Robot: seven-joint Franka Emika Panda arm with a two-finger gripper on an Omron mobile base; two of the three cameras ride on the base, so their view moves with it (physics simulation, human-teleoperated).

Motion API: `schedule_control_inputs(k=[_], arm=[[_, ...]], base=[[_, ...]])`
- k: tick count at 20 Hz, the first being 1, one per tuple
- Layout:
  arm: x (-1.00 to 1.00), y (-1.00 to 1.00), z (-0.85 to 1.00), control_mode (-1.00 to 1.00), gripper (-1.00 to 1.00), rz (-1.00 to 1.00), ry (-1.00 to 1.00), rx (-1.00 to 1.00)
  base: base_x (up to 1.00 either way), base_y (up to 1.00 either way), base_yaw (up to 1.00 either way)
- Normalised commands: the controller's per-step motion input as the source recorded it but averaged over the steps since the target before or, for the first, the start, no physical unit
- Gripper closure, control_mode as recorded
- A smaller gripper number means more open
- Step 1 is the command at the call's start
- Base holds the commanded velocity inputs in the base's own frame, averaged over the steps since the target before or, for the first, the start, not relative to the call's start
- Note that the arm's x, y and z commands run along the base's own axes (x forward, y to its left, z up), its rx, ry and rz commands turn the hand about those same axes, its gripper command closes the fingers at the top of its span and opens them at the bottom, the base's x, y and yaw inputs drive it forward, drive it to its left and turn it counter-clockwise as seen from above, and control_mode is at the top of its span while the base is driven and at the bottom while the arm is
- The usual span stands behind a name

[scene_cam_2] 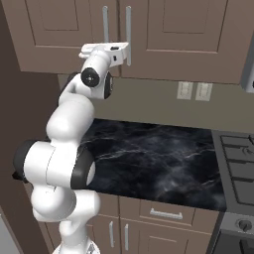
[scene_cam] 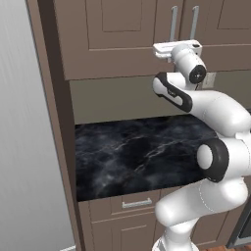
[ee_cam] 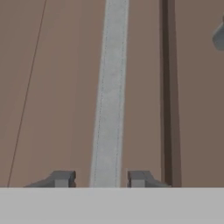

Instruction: Open the cabinet directly in front. Then move the beer and the mug to the dining counter with the candle on it.

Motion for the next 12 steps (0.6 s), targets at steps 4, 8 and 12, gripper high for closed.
schedule_control_inputs(k=[4, 8, 12], arm=[[0.0, 0.0, 0.0, -1.0, 1.0, 0.0, 0.0, 0.0], [0.0, 0.16, 0.0, -1.0, 1.0, -0.01, 0.0, 0.0], [0.0, 0.27, 0.0, -1.0, 1.0, 0.0, 0.0, 0.0]], base=[[0.0, 0.0, 0.0], [0.0, 0.0, 0.0], [0.0, 0.0, 0.0]])
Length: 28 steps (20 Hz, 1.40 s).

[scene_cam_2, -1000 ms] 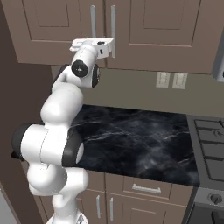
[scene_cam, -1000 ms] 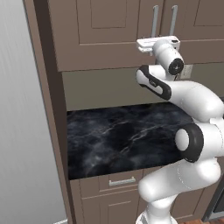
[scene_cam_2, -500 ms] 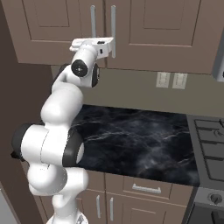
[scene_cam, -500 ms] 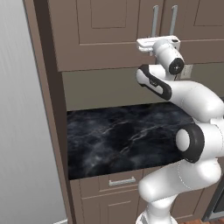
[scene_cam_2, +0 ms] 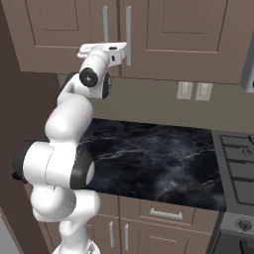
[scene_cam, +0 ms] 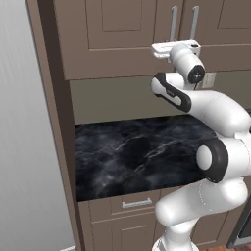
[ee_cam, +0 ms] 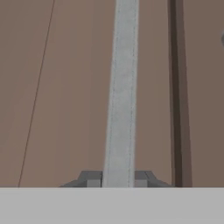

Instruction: Open the cabinet directly in front. Then move the beer and the mug to the dining counter with the candle on it.

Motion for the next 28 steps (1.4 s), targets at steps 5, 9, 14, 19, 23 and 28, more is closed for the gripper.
schedule_control_inputs(k=[5, 9, 14, 19, 23, 28], arm=[[0.11, 0.02, 0.0, -1.0, 1.0, 0.0, 0.03, 0.0], [-0.03, 0.0, 0.0, -1.0, 1.0, 0.0, 0.14, 0.0], [-0.36, 0.0, 0.0, -1.0, 1.0, 0.0, 0.11, 0.0], [-0.58, 0.0, 0.04, -1.0, 1.0, 0.0, 0.11, 0.0], [-0.76, 0.0, 0.0, -1.0, 1.0, 0.0, 0.06, 0.0], [-0.9, 0.0, 0.0, -1.0, 1.0, 0.0, 0.04, 0.0]], base=[[0.0, 0.0, 0.0], [0.0, 0.0, 0.0], [0.0, 0.0, 0.0], [0.0, 0.0, 0.0], [0.0, 0.0, 0.0], [0.0, 0.0, 0.0]])
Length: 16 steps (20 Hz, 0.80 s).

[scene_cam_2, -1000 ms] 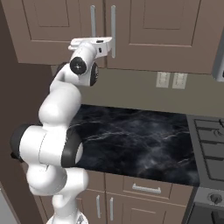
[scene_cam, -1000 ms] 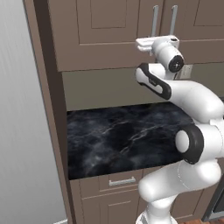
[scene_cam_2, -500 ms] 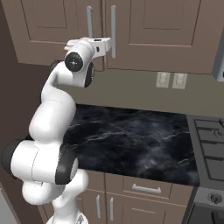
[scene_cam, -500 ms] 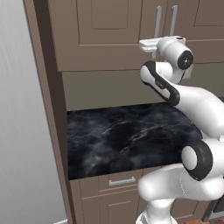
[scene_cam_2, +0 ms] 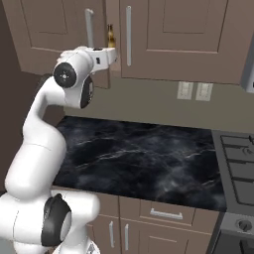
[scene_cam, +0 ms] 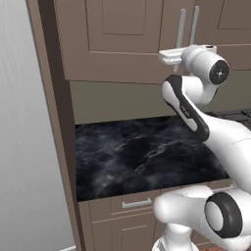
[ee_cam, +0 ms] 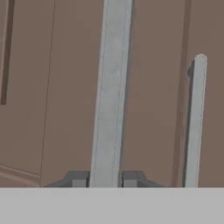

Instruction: Open the cabinet directly in front. Then move the beer and the mug to the dining counter with the candle on it.

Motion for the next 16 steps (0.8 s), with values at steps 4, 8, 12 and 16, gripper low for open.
schedule_control_inputs(k=[4, 8, 12, 16], arm=[[-0.91, 0.09, 0.0, -1.0, 1.0, 0.0, 0.06, 0.0], [-0.83, 0.22, 0.0, -1.0, 1.0, 0.0, 0.09, 0.0], [-0.63, 0.24, 0.0, -1.0, 1.0, 0.0, 0.1, 0.0], [-0.5, 0.23, 0.0, -1.0, 1.0, 0.0, 0.09, 0.0]], base=[[0.0, 0.0, 0.0], [0.0, 0.0, 0.0], [0.0, 0.0, 0.0], [0.0, 0.0, 0.0]])
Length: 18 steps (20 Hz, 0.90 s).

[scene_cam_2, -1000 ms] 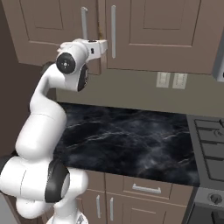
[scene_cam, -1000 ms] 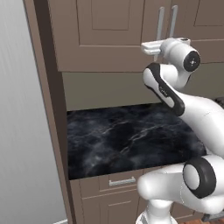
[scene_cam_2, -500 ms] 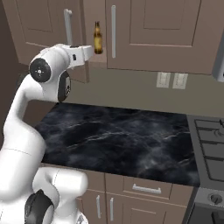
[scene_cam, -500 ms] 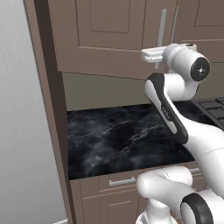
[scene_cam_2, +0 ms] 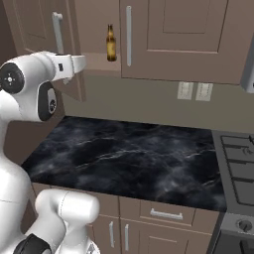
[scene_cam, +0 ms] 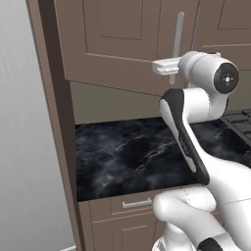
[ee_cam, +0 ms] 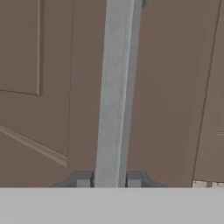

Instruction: Open the cabinet directly in front. Then move the beer and the mug to the dining counter with the candle on it.

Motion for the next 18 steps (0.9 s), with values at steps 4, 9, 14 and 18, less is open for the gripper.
schedule_control_inputs(k=[4, 9, 14, 18], arm=[[-0.33, 0.12, 0.0, -1.0, 1.0, 0.0, 0.07, -0.01], [-0.03, 0.0, 0.0, -1.0, -1.0, 0.0, 0.05, 0.0], [-0.01, 0.0, 0.0, -1.0, -1.0, 0.0, 0.0, 0.0], [-0.51, 0.0, 0.0, -1.0, -1.0, 0.02, 0.0, 0.0]], base=[[0.0, 0.0, 0.0], [0.0, 0.0, 0.0], [0.0, 0.0, 0.0], [0.0, 0.0, 0.0]])
